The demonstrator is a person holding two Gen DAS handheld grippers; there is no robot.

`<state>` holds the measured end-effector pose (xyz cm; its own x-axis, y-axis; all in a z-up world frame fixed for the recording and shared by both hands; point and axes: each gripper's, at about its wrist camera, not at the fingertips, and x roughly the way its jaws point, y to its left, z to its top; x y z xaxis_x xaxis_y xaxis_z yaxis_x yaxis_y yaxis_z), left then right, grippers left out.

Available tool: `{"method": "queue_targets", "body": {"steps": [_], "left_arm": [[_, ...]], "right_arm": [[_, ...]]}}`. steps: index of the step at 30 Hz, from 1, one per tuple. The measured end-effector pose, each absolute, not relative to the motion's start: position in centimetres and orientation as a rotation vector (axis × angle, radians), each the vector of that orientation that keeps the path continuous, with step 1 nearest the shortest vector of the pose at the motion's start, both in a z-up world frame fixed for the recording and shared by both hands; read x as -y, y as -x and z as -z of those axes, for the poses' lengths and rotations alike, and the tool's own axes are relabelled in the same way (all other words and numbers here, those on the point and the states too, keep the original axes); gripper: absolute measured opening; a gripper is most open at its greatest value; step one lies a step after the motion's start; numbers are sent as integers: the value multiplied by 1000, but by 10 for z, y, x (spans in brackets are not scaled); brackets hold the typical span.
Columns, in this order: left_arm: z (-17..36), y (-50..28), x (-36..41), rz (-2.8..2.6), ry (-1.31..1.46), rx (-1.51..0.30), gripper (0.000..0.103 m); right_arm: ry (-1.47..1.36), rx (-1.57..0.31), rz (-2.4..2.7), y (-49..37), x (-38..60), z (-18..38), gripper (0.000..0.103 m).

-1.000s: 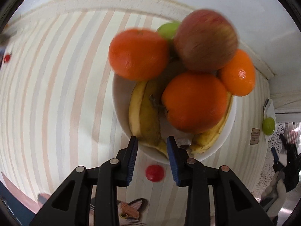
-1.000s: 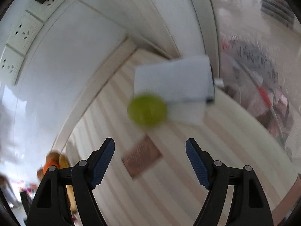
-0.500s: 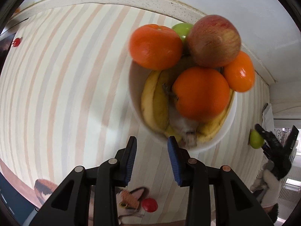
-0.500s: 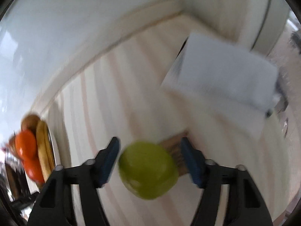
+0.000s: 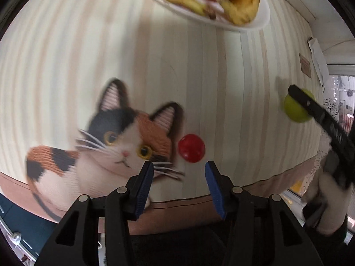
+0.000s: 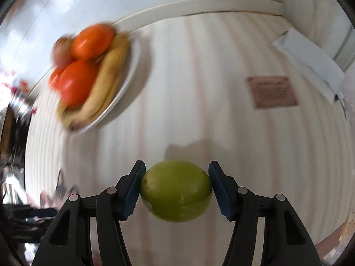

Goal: Organize fruits

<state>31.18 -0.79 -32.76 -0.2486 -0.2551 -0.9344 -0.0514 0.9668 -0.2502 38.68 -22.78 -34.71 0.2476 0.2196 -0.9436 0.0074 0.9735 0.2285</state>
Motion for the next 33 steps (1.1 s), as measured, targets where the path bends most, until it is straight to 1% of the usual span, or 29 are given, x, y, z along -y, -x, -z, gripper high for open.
{"method": "queue_targets", "body": {"steps": [7,9,10,11,17,18,19,20,21,26,28,30,33], "left_arm": [[334,-325,31,221,128,-1792,45],[338,-327,38,234,107,-1791,37],[339,-327,41,235,106,-1786,29],[341,-327,44,240,102,-1779,26],[330,-340,45,242,105,-1701,25],[325,-346,43,247,108,-1688,25],[320,-351,41,243,114,-1674,25],[313,-356,38,240,128,-1655,25],[305,-365,34,242,142,-1635,25],[282,-391,20,216,194,-1553,25],[279,-402,16,202,211,-1533,25],[278,-413,12,196,223,-1528,25],[277,-408,15,187,230,-1529,25]], "right_arm": [[-185,-1336,-172,-377,214,350,62],[-189,-1333,-162,-377,221,349,62],[-193,-1329,-159,-375,223,348,62],[-194,-1327,-158,-372,224,345,62],[-204,-1313,-164,-371,234,329,59],[-213,-1310,-171,-373,234,327,54],[-221,-1301,-180,-374,234,323,53],[-221,-1290,-186,-375,232,319,47],[-217,-1283,-199,-378,230,315,45],[-255,-1309,-212,-392,231,318,45],[-301,-1309,-208,-396,236,321,48],[-311,-1326,-219,-402,235,325,55],[-331,-1321,-239,-412,231,328,55]]}}
